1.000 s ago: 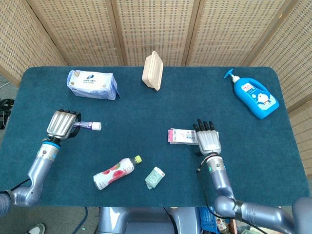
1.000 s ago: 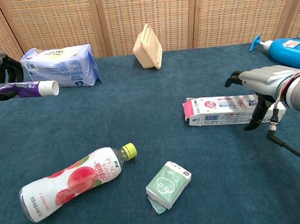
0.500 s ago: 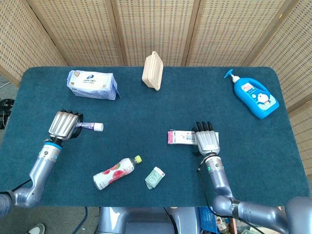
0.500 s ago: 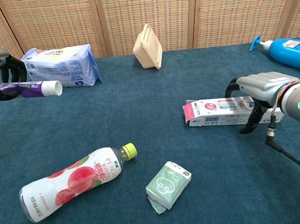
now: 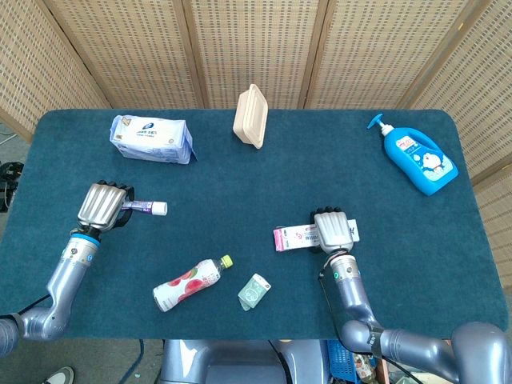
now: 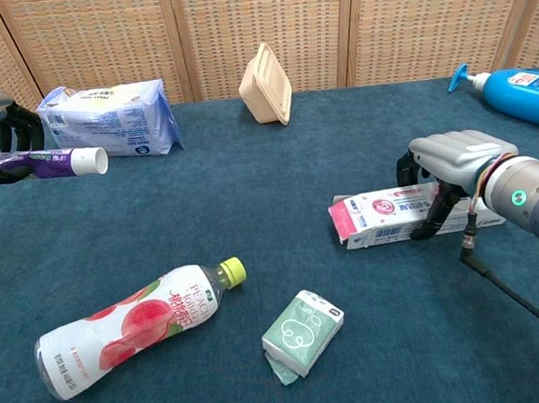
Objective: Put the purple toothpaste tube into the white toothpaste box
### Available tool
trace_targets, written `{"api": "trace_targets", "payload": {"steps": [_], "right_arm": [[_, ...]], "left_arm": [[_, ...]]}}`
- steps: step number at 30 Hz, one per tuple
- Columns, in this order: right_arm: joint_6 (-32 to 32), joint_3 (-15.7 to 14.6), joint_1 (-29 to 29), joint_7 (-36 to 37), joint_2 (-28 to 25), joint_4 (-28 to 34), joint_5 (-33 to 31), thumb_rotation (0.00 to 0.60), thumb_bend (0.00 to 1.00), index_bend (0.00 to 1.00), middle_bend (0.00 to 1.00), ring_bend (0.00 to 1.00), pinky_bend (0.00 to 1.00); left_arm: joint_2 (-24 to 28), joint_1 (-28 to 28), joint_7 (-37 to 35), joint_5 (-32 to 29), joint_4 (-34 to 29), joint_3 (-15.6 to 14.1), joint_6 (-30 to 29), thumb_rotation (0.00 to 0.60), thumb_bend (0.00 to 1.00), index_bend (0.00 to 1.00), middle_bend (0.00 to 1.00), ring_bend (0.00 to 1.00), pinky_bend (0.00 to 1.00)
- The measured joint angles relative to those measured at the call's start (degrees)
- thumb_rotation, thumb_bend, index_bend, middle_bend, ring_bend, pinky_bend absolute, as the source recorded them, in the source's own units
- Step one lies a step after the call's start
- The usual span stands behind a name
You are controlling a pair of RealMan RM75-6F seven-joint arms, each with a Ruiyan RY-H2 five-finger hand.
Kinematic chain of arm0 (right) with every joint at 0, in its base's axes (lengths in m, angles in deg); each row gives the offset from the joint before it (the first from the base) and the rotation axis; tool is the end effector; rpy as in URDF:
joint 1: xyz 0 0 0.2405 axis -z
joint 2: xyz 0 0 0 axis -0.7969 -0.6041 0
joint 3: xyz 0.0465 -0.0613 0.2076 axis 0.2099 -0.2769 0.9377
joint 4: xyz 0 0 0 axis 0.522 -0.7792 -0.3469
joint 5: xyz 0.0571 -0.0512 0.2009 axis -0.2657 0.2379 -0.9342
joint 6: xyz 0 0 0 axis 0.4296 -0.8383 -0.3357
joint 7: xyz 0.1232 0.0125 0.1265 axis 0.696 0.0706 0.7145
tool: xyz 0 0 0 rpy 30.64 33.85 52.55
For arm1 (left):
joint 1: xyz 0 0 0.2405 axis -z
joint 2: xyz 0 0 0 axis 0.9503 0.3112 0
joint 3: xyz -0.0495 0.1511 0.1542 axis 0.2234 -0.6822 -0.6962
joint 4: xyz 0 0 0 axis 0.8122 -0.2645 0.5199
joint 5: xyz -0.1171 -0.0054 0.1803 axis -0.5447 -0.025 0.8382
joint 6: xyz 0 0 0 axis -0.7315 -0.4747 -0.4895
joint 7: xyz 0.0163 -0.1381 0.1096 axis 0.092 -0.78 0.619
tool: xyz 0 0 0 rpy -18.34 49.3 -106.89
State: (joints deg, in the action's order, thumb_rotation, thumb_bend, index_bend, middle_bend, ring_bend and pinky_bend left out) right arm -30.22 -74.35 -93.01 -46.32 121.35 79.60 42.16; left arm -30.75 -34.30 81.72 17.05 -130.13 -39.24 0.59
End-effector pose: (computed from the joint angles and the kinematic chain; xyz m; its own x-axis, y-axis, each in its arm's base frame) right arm -0.1528 -0.3540 -0.0580 0.5173 -0.2403 0.8213 -0.8552 -0.1088 0.5068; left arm -0.2012 0.3686 0.0503 0.6782 0.1288 0.7235 0.7324 -0.1992 -0.6511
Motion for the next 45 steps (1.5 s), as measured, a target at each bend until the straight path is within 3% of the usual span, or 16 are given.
{"api": "trace_targets", "payload": {"steps": [12,23,32,45], "right_arm": [[-2.7,-0.39,0.63,1.27,0.74,0.38,3.97,0.6,0.1,0.56,0.49,0.4,0.41],[-4.19,3.44,1.9,1.88,-2.01,10.97,-0.59,0.6,0.1,0.58,0.5,0.41,0.43],[-5.7,5.12,1.07,0.47,-3.64,18.28,-1.88,0.6,0.1,0.57,0.5,0.41,0.43],[-6.4,4.68,-0.46,-0.09,-2.76,20.76,-2.41,0.6,0.1,0.57,0.5,0.41,0.43]], "left_arm": [[0.25,-0.35,-0.83,1.22,-0.86,0.0,-0.44,0.6,0.55,0.76,0.59,0.44,0.4],[0.3,-0.76,-2.6,4.66,-3.27,-0.74,-0.89,0.6,0.55,0.76,0.59,0.44,0.4],[-1.95,-0.38,0.53,4.98,-4.36,-1.27,-1.04,0.6,0.54,0.76,0.59,0.44,0.4],[-5.76,1.24,3.22,1.35,-4.97,0.62,-0.56,0.6,0.55,0.76,0.59,0.44,0.4]]}}
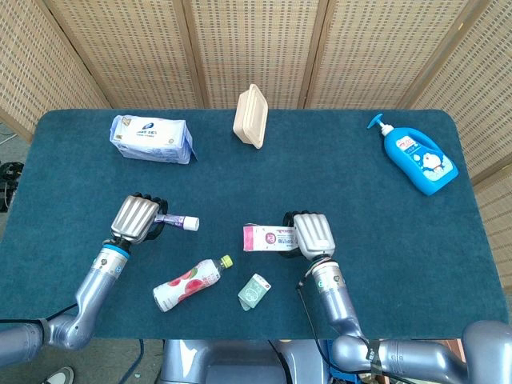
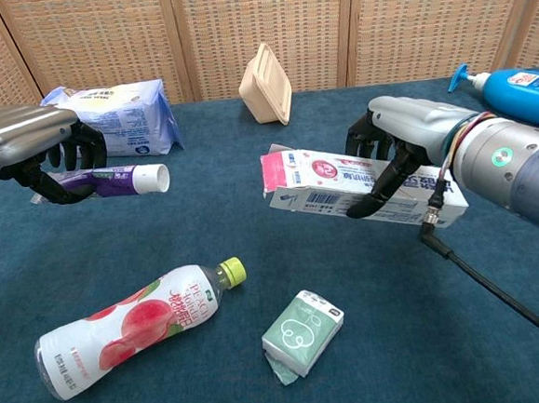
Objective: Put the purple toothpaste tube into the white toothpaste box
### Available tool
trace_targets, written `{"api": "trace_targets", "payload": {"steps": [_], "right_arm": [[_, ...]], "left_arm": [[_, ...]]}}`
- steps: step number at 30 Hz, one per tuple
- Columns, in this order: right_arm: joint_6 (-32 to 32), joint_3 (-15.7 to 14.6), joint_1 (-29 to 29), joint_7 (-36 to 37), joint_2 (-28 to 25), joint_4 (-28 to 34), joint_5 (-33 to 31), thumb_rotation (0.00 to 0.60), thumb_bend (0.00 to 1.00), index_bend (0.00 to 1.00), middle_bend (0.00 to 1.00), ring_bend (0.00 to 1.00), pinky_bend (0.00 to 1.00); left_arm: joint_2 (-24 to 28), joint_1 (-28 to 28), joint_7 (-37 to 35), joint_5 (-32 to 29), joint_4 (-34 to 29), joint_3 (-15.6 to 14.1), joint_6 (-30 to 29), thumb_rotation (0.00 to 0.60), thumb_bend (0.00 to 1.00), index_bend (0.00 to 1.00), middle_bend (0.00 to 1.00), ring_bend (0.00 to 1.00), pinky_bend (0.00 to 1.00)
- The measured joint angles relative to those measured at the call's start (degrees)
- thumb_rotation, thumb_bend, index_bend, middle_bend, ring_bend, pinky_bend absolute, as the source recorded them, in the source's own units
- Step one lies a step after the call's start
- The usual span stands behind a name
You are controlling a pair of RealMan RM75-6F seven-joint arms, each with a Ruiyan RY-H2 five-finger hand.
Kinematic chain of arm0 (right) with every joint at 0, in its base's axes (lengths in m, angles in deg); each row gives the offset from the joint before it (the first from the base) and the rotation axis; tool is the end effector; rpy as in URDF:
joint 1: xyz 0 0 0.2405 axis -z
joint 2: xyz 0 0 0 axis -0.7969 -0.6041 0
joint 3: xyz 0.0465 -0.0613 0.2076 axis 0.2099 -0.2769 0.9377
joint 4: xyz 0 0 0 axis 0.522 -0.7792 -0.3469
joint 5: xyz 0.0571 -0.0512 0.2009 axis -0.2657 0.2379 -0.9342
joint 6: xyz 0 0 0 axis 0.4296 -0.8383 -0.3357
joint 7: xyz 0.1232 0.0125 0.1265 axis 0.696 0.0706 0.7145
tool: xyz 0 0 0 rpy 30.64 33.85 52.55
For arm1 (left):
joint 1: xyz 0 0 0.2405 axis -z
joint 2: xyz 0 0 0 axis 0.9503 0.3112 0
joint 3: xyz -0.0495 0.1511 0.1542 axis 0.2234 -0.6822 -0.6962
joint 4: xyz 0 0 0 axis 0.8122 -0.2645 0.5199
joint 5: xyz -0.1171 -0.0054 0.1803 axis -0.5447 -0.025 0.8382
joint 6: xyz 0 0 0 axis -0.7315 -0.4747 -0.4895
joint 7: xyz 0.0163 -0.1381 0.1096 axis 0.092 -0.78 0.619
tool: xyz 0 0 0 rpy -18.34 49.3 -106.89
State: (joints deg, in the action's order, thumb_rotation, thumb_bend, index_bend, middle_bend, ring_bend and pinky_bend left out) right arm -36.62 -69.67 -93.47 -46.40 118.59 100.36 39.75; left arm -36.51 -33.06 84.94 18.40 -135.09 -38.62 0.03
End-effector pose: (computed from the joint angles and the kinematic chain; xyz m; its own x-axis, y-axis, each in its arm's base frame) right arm -0.0733 -0.3254 -0.0396 0.2659 -0.2551 0.9296 -0.9618 -0.1348 0.2382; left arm -0.1512 0.3473 0.0044 0.6186 0.1522 0.7708 0.7699 -0.3128 -0.5562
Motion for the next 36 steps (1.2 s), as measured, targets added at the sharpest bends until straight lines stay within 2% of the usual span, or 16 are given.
{"api": "trace_targets", "payload": {"steps": [18,36], "right_arm": [[0.25,0.11,-1.26,3.13,1.73,-1.79,1.79,0.6,0.1,0.58,0.5,0.41,0.43],[-0.06,-0.54,-2.4,2.7,3.49,-0.46,2.62,0.6,0.1,0.58,0.5,0.41,0.43]], "left_arm": [[-2.86,1.79,3.82,-1.35,-4.03,-0.14,-0.37,0.6,0.54,0.76,0.59,0.44,0.4],[-3.82,3.0,5.41,-2.33,-6.06,0.62,-1.49,0.6,0.54,0.76,0.59,0.44,0.4]]}}
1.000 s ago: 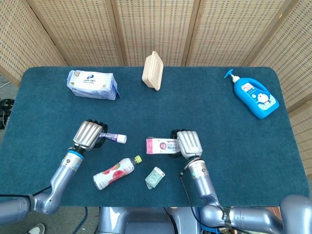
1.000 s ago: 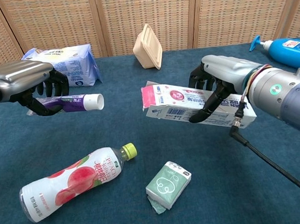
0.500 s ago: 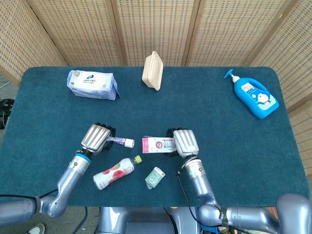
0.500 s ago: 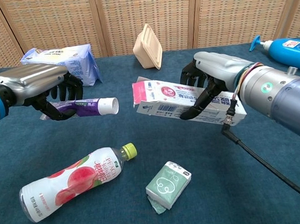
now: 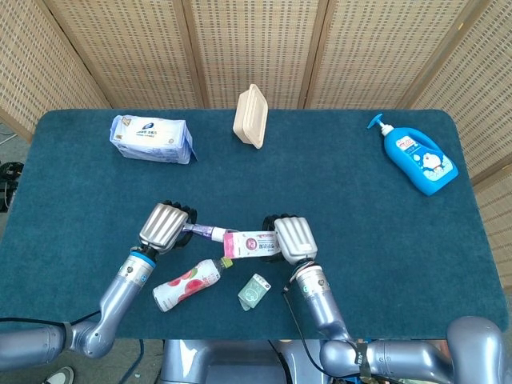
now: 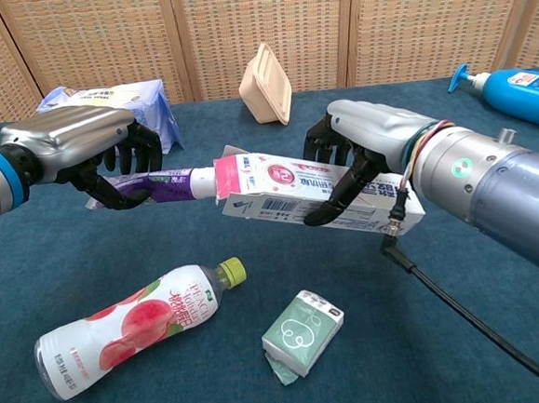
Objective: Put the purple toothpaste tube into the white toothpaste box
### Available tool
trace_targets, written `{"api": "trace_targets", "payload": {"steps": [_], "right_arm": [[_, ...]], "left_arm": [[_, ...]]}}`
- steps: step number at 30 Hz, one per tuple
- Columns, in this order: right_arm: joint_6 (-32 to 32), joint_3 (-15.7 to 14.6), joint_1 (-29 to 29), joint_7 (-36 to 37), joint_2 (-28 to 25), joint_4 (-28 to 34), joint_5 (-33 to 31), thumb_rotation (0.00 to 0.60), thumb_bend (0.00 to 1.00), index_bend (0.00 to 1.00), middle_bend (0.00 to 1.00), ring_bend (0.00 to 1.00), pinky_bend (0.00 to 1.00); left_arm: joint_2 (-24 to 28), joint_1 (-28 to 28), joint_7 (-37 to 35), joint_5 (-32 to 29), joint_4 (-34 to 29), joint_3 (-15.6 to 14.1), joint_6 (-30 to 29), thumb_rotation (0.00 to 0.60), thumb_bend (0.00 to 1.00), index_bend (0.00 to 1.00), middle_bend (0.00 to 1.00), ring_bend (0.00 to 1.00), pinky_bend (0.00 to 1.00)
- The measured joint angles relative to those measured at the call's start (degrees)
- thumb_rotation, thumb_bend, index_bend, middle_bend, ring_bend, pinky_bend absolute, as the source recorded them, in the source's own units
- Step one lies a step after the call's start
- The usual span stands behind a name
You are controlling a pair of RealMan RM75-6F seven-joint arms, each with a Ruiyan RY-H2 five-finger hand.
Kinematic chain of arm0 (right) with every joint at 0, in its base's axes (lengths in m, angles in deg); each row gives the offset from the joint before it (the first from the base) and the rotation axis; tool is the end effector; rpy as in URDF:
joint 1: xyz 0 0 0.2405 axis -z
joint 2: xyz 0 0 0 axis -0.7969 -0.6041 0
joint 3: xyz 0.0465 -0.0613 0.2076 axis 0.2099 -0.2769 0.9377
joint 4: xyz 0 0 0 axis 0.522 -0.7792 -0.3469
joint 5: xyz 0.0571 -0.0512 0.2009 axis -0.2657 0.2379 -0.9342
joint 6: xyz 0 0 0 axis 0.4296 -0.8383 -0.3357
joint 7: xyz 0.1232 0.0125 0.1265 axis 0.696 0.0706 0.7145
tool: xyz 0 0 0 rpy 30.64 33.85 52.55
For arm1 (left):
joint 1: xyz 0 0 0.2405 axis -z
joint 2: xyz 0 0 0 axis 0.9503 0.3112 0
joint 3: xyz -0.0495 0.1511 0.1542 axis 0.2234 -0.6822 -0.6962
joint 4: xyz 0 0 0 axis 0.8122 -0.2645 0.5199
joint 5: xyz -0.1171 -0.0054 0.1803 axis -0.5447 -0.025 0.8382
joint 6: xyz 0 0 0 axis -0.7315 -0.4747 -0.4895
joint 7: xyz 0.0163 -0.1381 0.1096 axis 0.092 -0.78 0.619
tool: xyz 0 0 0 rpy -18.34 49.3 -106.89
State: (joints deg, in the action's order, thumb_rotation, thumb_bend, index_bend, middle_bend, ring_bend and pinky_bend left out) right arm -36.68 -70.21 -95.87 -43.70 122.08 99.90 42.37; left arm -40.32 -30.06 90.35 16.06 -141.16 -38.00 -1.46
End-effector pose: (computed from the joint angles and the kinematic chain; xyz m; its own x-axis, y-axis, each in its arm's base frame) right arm -0.0431 -0.3159 -0.0537 0.2124 -0.2655 0.9404 -0.9652 -0.2071 0.1595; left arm -0.1003 0.3288 -0.0205 0.5800 0.1649 0.7977 0.7810 -0.3910 -0.4870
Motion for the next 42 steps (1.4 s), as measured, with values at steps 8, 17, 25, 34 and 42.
{"api": "trace_targets", "payload": {"steps": [8,17,25,34,42], "right_arm": [[0.12,-0.15,-0.13,0.34,0.6,-1.05,-0.21,0.6,0.1,0.58,0.5,0.41,0.43],[0.42,-0.66,-0.2,0.83,1.61,-2.03,0.11,0.6,0.1,0.58,0.5,0.41,0.43],[0.45,-0.81,-0.38,0.74,2.48,-2.35,0.33,0.6,0.1,0.58,0.5,0.41,0.43],[0.3,-0.99,-0.58,0.36,3.39,-2.63,0.72,0.6,0.1,0.58,0.5,0.41,0.43],[0.39,-1.17,-0.37,0.41,3.7,-2.87,0.61,0.6,0.1,0.58,0.5,0.41,0.43]], "left_arm": [[-0.03,0.5,0.74,-0.26,-1.57,-0.21,-0.17,0.6,0.54,0.76,0.59,0.44,0.4],[0.59,1.52,4.0,-1.64,-4.28,-0.1,-0.44,0.6,0.54,0.76,0.59,0.44,0.41],[2.83,4.54,15.68,-10.21,-9.53,0.28,-1.29,0.6,0.54,0.76,0.59,0.44,0.4],[4.14,10.17,25.72,-20.79,-15.94,1.3,-4.78,0.6,0.54,0.76,0.59,0.45,0.41],[3.34,12.15,26.51,-21.16,-18.23,1.14,-7.3,0.6,0.55,0.76,0.59,0.45,0.41]]}}
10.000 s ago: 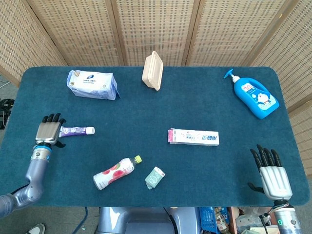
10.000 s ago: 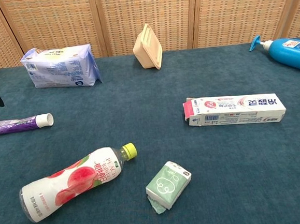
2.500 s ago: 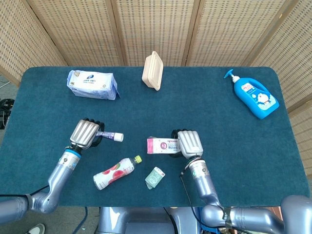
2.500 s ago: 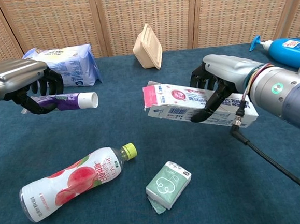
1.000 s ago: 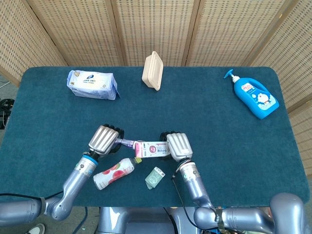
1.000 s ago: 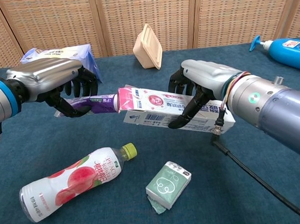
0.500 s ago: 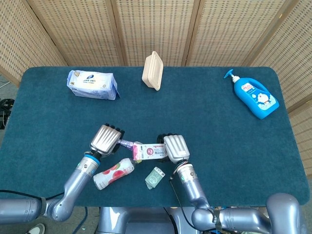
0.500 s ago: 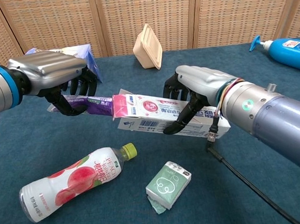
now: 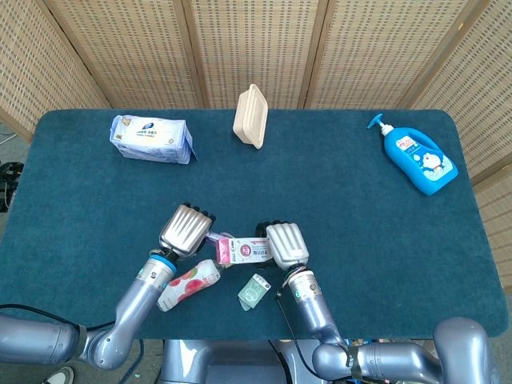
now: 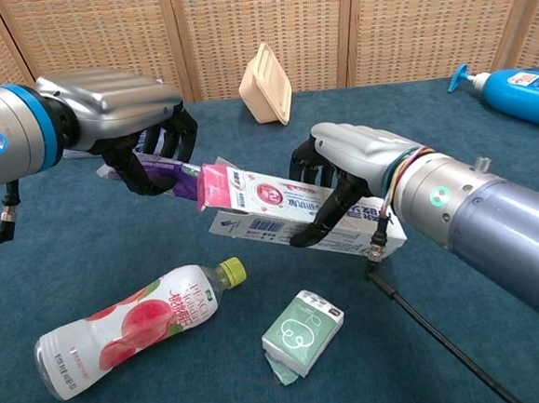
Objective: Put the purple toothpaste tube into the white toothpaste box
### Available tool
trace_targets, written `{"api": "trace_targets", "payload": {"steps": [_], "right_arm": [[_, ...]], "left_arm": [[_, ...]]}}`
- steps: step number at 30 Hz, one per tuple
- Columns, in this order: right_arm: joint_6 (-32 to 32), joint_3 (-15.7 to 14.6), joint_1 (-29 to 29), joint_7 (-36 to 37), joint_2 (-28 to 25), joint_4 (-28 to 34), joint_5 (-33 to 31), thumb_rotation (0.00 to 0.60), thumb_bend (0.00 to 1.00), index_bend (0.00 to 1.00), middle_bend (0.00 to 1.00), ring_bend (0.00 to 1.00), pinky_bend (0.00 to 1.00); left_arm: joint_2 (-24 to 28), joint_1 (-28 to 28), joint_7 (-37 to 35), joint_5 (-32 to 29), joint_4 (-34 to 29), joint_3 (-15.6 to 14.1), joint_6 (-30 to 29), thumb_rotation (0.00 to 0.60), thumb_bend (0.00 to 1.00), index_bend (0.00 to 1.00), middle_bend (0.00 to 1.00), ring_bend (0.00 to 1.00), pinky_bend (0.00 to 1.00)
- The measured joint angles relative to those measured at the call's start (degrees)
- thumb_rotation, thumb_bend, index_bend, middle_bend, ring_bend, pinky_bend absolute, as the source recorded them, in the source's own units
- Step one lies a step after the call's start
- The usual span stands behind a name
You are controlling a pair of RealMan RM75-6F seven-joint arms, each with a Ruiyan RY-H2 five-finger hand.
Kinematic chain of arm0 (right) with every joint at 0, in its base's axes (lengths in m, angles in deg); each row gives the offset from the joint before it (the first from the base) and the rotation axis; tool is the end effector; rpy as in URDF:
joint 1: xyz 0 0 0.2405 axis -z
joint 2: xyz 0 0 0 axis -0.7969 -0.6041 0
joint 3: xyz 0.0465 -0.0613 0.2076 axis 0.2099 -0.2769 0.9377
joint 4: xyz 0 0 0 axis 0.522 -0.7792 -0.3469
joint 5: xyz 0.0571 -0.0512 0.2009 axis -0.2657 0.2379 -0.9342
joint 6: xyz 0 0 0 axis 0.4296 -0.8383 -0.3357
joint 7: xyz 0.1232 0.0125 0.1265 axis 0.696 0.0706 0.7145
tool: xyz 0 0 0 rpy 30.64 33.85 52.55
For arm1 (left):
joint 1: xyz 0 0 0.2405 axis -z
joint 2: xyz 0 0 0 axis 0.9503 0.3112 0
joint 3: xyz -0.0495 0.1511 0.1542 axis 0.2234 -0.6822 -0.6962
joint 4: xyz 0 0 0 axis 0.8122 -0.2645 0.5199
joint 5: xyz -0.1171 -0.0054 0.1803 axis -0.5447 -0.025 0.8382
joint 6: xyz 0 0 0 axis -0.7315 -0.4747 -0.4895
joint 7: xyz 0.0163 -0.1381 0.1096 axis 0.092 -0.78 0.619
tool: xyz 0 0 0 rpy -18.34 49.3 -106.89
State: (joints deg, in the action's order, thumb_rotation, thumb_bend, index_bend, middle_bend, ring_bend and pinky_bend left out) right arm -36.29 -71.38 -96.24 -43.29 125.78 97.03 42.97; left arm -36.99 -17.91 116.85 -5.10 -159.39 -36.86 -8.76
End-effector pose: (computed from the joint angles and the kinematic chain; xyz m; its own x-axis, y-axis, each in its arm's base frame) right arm -0.0390 -0.3073 -0.0730 0.2120 -0.2930 0.9323 -0.9640 -0.2195 0.1502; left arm -0.0334 0.3056 -0.0125 0.7466 0.1506 0.6480 0.6357 -0.4487 -0.6281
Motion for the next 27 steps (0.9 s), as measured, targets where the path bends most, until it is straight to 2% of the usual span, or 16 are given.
{"api": "trace_targets", "payload": {"steps": [13,20,27], "right_arm": [[0.57,-0.41,0.03,0.4,1.52,-0.95,0.29,0.6,0.1,0.58,0.5,0.41,0.43],[0.51,-0.37,0.17,1.56,2.65,-1.66,1.28,0.6,0.1,0.59,0.5,0.41,0.43],[0.46,0.41,0.08,2.1,3.57,-2.56,1.73,0.6,0.1,0.59,0.5,0.41,0.43]], "left_arm": [[-1.31,3.77,4.63,-0.89,-1.85,-1.4,-2.93,0.6,0.53,0.75,0.58,0.43,0.4],[-1.76,4.45,5.73,5.42,-1.26,-3.23,-4.53,0.6,0.46,0.68,0.52,0.37,0.36],[-2.0,3.67,2.25,11.24,1.08,-4.63,-4.85,0.6,0.44,0.65,0.49,0.34,0.34]]}}
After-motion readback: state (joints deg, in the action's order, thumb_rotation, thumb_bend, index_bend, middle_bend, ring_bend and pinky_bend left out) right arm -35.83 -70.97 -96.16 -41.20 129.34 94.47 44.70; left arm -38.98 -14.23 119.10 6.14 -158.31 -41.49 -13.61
